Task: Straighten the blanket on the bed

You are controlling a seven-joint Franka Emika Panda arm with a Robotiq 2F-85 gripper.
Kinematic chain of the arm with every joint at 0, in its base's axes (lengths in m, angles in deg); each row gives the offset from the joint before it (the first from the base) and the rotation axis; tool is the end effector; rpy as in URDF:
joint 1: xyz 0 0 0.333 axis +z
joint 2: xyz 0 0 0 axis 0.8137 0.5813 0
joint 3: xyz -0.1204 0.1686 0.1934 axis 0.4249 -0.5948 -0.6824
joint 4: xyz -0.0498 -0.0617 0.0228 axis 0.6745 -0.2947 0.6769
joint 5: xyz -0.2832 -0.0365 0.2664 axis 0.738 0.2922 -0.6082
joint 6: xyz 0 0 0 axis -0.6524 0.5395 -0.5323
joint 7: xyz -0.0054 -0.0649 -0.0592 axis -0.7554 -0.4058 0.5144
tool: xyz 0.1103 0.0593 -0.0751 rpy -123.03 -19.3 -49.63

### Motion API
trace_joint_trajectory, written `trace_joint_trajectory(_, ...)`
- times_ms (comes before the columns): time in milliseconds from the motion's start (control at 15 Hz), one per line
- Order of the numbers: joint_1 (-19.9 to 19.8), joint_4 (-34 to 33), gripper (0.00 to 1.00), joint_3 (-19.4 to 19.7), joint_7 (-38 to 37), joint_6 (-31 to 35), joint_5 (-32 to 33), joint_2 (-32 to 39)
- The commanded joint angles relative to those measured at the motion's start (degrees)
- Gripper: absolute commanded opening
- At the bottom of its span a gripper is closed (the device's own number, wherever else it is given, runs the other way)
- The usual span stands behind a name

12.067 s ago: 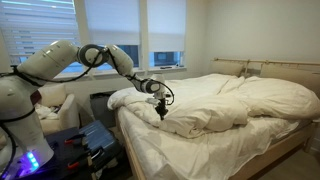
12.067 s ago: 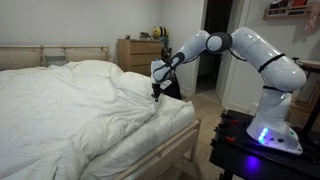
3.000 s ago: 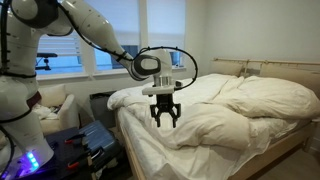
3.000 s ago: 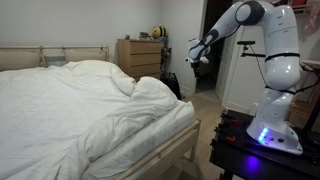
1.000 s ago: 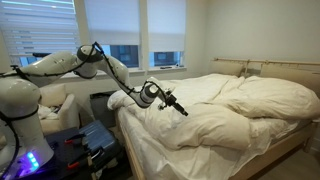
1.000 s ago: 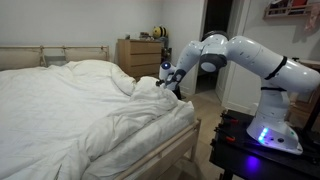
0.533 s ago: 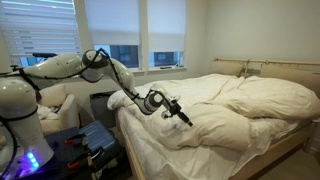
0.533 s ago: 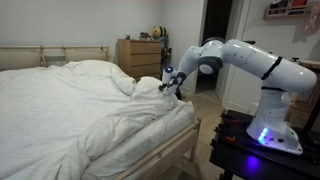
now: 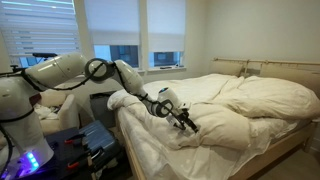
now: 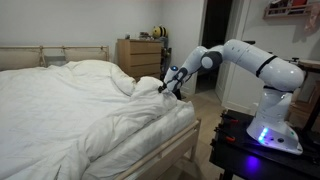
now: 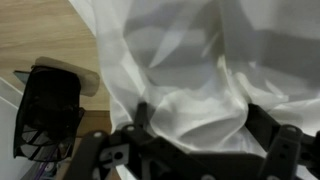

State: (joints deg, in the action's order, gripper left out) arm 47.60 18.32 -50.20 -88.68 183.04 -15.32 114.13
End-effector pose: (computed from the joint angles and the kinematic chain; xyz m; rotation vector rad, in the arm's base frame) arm 0.7120 -0.2541 0.0666 2.6922 -0.5302 0.8299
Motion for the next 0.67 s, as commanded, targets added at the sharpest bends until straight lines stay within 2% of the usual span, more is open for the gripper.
trace_joint_trajectory(0, -5.63, -5.85, 1.00, -7.16, 6.11, -3.38, -1.33, 1.57)
trace_joint_trajectory(67, -6.44, -6.64, 1.00, -8.34, 6.95, -4.32, -1.41, 1.76)
trace_joint_trajectory(133, -7.48, -7.39, 0.75, -9.89, 8.11, -5.38, -1.41, 2.04)
trace_joint_trajectory(267, -8.11, -8.40, 0.66, -10.94, 8.55, -7.71, -1.67, 2.28)
trace_joint_trajectory(600, -8.57, -9.76, 0.27, -11.99, 8.81, -13.27, -1.82, 2.01)
